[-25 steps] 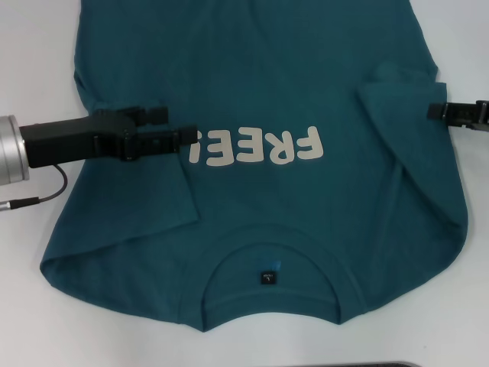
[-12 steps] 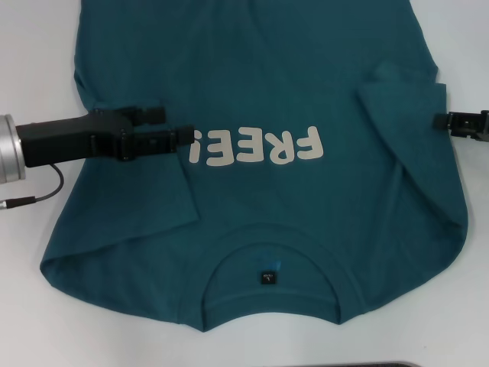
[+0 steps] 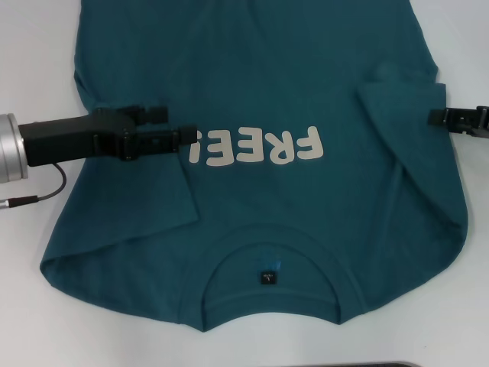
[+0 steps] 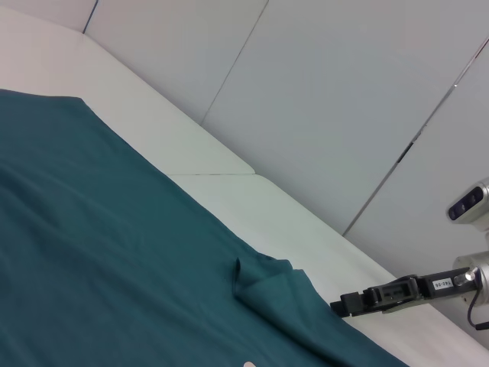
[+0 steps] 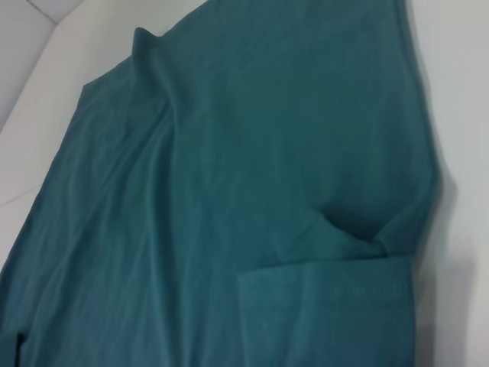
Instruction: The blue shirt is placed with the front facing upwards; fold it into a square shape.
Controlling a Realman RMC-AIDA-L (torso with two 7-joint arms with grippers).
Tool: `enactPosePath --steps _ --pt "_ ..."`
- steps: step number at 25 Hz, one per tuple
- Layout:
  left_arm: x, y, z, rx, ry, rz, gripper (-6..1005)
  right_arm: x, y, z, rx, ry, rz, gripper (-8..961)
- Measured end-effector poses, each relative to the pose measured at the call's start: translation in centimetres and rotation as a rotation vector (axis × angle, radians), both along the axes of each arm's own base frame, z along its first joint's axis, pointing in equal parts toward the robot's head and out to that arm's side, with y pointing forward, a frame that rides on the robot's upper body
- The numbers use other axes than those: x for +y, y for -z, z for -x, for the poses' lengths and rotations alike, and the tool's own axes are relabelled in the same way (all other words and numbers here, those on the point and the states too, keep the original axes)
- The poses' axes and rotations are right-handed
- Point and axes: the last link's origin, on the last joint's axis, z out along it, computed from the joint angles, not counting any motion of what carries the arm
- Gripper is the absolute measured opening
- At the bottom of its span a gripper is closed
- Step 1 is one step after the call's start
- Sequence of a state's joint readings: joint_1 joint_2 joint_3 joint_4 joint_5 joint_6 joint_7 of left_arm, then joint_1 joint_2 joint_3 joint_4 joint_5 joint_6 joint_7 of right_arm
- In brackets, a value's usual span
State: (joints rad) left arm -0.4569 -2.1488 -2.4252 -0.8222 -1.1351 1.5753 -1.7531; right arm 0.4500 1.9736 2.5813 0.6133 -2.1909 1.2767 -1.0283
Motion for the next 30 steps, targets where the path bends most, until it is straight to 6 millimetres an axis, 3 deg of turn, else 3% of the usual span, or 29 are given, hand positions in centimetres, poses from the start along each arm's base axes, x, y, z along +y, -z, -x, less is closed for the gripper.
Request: enactPosePath --steps 10,16,30 --pt "0.0 -0.1 0.0 0.001 0.000 -0.001 904 -0.1 0.3 0.1 0.007 -0.006 0.006 529" --pt "0.0 0.0 0.0 0.001 0.000 0.000 904 -0.2 0.3 0.2 0.006 -0.018 0.016 306" --pt "0.0 -0.1 0.0 0.002 0.001 0.000 903 -0.3 0.7 2.4 0.058 -0.133 0.078 -1"
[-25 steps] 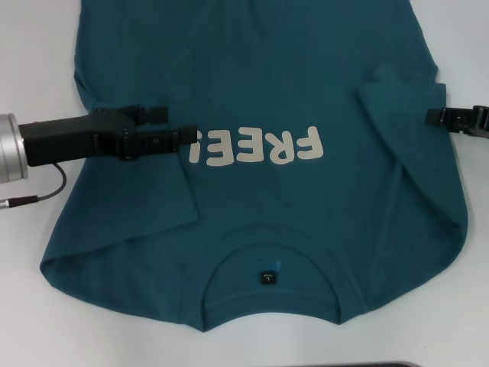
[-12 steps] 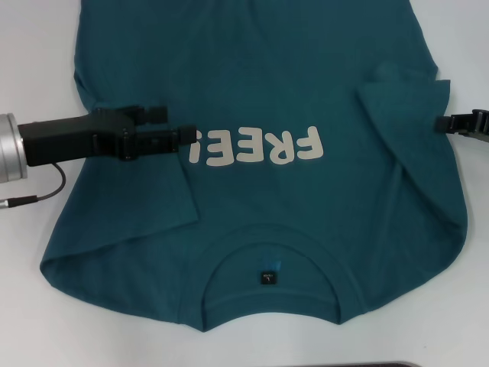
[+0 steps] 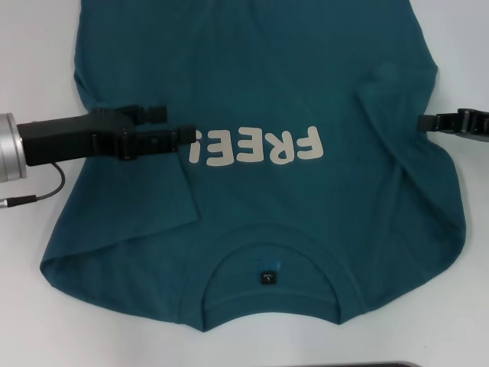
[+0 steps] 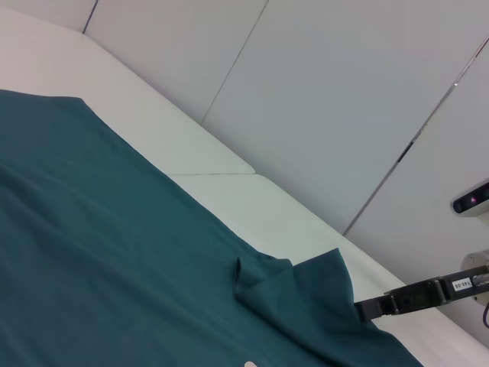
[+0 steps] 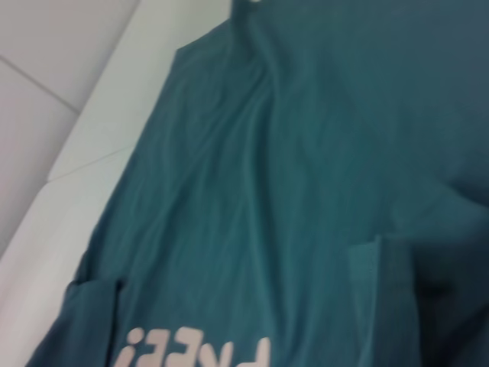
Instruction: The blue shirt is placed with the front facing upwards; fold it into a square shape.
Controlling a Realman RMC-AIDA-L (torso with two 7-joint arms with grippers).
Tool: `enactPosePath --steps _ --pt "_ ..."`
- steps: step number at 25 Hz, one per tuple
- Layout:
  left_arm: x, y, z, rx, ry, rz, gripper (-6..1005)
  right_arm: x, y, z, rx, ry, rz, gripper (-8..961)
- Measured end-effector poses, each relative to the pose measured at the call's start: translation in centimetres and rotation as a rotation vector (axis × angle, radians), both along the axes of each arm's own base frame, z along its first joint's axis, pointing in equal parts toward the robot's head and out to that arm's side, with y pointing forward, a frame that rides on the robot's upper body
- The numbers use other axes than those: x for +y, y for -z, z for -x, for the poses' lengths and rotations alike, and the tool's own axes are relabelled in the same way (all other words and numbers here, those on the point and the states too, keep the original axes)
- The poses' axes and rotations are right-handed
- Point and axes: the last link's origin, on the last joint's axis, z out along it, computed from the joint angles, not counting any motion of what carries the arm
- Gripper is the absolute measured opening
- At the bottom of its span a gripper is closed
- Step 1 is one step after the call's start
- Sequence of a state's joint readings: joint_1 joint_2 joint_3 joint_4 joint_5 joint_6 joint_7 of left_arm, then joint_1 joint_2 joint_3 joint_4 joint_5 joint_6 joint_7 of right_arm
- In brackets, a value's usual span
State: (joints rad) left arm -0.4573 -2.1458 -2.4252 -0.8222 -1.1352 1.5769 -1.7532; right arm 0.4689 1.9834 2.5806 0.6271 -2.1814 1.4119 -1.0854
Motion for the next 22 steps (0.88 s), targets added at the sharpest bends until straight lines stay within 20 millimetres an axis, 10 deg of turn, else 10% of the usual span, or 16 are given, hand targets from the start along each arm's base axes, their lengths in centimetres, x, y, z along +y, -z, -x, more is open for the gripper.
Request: enactPosePath --steps 22 --pt "0.0 0.2 -0.1 0.004 0.007 0.008 903 1.1 3.0 4.2 0.024 -0.150 0.140 81"
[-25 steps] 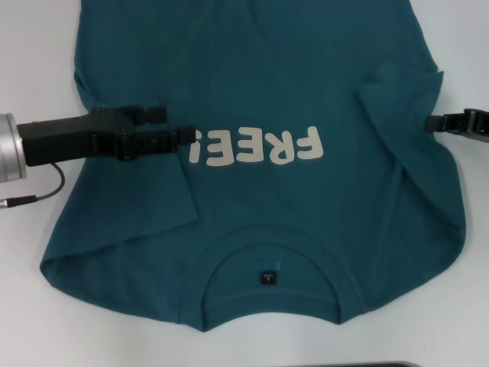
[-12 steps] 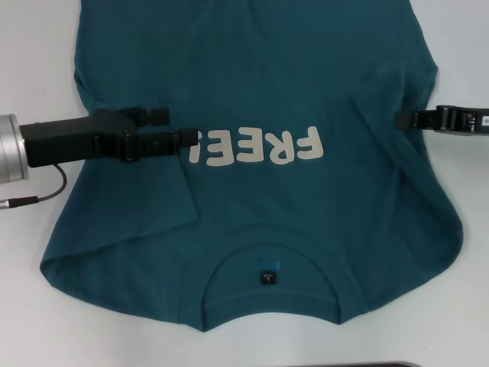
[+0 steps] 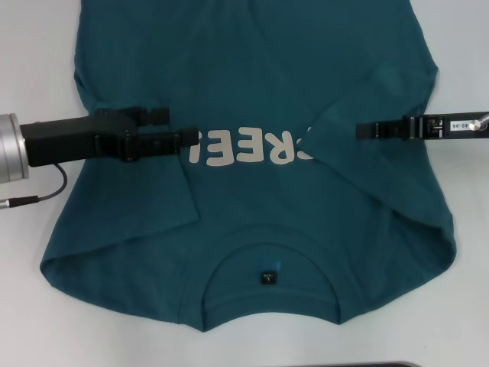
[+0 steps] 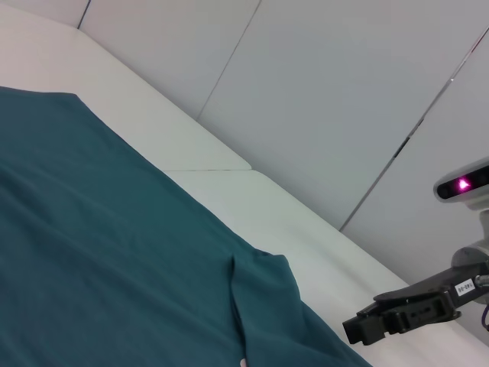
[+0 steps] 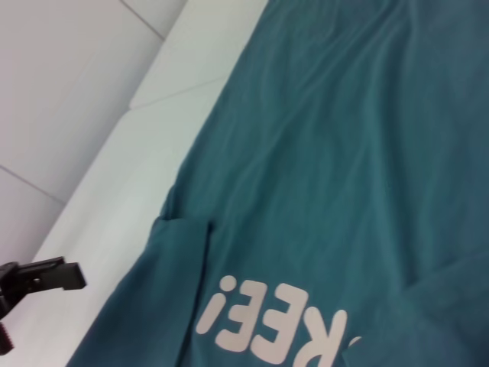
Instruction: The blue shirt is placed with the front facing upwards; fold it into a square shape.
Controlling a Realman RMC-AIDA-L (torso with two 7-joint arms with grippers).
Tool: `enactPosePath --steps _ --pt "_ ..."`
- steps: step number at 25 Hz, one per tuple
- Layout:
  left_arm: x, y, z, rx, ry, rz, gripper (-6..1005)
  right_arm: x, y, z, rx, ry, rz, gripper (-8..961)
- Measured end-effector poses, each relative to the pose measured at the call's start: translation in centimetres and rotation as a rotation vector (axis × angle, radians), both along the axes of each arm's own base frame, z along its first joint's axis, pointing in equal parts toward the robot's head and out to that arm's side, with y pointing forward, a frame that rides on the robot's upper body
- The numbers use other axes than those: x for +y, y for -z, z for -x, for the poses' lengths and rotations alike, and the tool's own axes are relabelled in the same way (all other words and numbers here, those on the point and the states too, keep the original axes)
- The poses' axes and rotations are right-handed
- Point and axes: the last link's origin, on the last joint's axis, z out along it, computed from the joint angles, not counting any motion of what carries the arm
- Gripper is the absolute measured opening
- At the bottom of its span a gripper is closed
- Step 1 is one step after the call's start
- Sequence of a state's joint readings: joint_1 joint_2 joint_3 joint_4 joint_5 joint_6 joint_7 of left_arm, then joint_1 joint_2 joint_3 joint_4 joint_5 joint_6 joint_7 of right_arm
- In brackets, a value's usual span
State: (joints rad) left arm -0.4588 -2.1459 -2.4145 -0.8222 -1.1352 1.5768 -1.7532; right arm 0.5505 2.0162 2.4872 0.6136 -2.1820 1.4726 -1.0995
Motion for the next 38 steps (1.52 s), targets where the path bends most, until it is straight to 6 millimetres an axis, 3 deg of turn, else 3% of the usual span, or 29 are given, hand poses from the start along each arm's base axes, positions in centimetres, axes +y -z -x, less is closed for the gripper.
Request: enactPosePath --steps 4,13,19,27,38 --pt "0.0 -0.1 0.1 0.003 0.001 0.001 904 -0.2 -0.5 -0.1 0.015 -0.006 -0.003 96" --pt "-0.6 0.4 0.3 0.037 0.017 0.048 903 -0.8 -1.9 -1.0 0.006 -0.075 -0.077 599" --pt "-1.4 0.5 0.3 0.030 0.033 0.096 904 -1.5 -3.8 -2.3 0.004 -0.095 -0.171 799" --pt "-2.5 0.5 0.0 -0.010 0.048 0.148 903 -2.8 -6.2 -3.6 0.048 -0.052 -0.284 793" --pt "-3.9 -0.5 1.3 -0.015 0.013 0.195 903 -4.6 -6.6 -3.1 0.117 -0.067 -0.186 787"
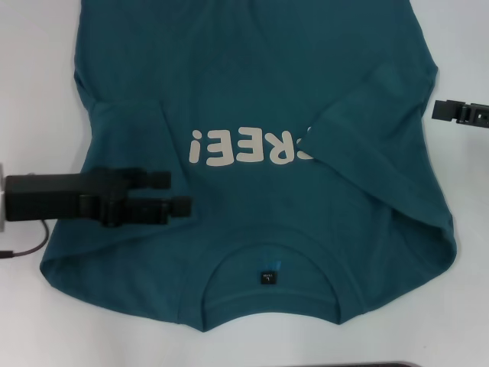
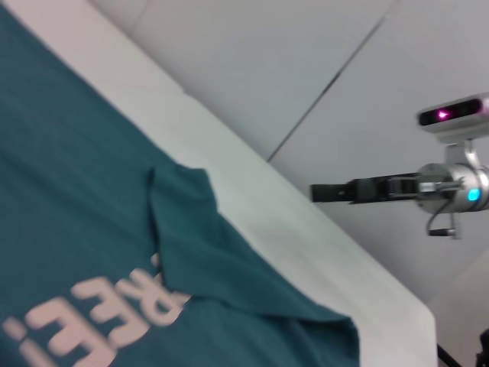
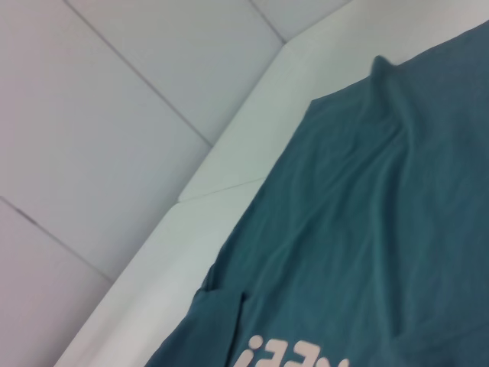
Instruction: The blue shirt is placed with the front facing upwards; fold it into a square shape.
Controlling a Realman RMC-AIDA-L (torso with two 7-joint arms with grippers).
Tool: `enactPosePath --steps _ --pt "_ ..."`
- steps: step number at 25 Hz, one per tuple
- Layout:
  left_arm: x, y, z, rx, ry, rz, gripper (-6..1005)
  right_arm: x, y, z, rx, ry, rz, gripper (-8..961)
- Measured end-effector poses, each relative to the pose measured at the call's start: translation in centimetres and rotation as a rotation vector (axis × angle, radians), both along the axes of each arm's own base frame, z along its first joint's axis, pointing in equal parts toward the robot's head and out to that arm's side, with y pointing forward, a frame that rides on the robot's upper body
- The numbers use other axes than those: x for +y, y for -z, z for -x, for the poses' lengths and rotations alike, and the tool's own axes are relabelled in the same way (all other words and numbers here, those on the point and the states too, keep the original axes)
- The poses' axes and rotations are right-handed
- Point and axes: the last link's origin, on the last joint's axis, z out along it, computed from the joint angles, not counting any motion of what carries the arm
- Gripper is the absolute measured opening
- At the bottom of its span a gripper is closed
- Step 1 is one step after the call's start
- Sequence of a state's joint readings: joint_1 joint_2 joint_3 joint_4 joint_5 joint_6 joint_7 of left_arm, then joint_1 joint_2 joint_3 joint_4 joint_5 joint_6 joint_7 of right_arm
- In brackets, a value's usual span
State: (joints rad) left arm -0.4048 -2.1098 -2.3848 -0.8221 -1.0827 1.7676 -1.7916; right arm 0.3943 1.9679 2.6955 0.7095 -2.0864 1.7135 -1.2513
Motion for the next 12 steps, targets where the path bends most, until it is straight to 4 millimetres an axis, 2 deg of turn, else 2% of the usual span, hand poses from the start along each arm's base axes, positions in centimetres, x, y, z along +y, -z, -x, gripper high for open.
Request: enactPosePath --steps 4,12 --pt "-0.7 -0.9 1.7 0.026 -0.068 0.001 902 -0.3 0.4 0.3 0.002 -0.021 0.034 751" --pt "-2.5 -4.5 5.7 0.041 -0.247 -0.064 904 -0.4 0.7 0.4 0.005 -0.024 0.052 708"
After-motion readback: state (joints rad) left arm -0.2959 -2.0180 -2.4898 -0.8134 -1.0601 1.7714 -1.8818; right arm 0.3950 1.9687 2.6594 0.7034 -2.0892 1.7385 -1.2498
